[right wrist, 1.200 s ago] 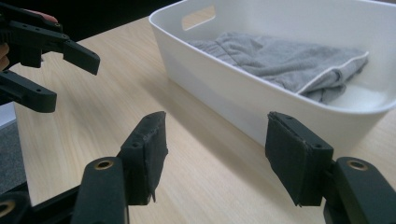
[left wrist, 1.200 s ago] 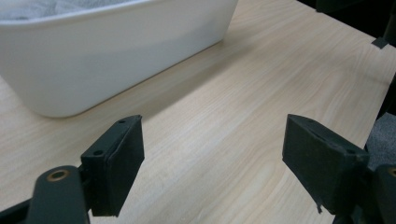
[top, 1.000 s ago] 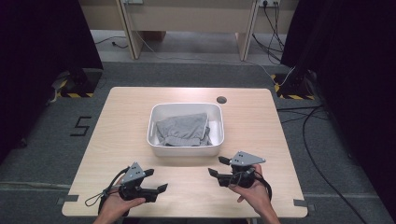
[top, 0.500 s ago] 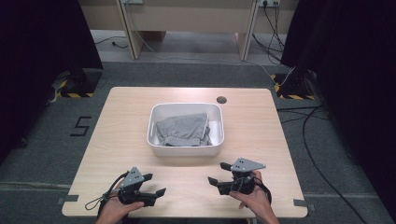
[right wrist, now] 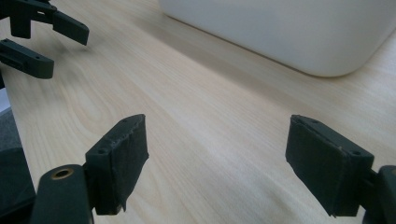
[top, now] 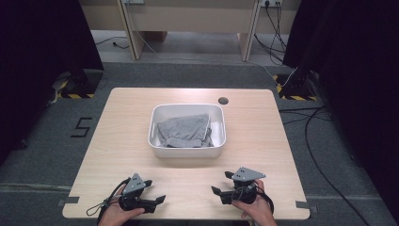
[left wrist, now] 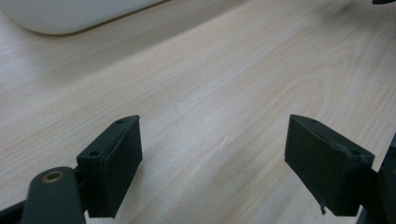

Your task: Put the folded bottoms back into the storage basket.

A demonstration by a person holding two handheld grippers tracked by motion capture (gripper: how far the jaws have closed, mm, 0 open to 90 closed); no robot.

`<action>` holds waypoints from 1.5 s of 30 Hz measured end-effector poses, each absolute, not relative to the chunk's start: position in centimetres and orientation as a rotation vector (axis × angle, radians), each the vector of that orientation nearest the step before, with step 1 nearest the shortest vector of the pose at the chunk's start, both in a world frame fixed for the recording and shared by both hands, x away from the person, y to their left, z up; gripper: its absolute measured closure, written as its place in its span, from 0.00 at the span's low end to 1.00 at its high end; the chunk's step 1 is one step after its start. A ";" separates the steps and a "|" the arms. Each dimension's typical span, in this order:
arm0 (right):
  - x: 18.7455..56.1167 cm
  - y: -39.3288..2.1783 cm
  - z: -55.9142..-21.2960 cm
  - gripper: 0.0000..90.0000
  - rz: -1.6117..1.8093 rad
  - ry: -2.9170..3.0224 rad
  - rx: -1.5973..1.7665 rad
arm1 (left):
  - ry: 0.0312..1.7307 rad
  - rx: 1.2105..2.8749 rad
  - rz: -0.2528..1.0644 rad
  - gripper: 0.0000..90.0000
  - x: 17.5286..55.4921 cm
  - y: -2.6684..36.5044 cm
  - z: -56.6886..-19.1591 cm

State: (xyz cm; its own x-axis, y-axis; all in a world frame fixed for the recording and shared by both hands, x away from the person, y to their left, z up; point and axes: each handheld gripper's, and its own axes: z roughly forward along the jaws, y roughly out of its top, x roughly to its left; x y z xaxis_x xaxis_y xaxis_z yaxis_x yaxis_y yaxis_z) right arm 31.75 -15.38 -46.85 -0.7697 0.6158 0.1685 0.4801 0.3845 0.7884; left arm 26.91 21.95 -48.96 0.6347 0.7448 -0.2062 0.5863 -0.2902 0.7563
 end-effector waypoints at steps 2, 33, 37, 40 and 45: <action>31.6 -15.6 -47.0 0.24 1.330 2.478 0.996 | 1.045 1.995 0.234 0.21 26.8 22.0 -49.1; 29.8 -16.4 -48.9 0.17 1.045 2.485 1.006 | 0.987 2.030 0.392 0.16 24.9 21.9 -50.4; 29.7 -16.4 -48.9 0.17 1.051 2.475 1.009 | 1.001 2.027 0.397 0.16 24.9 21.8 -50.3; 29.7 -16.4 -49.0 0.17 1.053 2.472 1.008 | 0.996 2.026 0.394 0.15 24.9 21.9 -50.4; 29.7 -16.4 -49.0 0.17 1.053 2.472 1.008 | 0.995 2.028 0.393 0.15 24.9 21.9 -50.4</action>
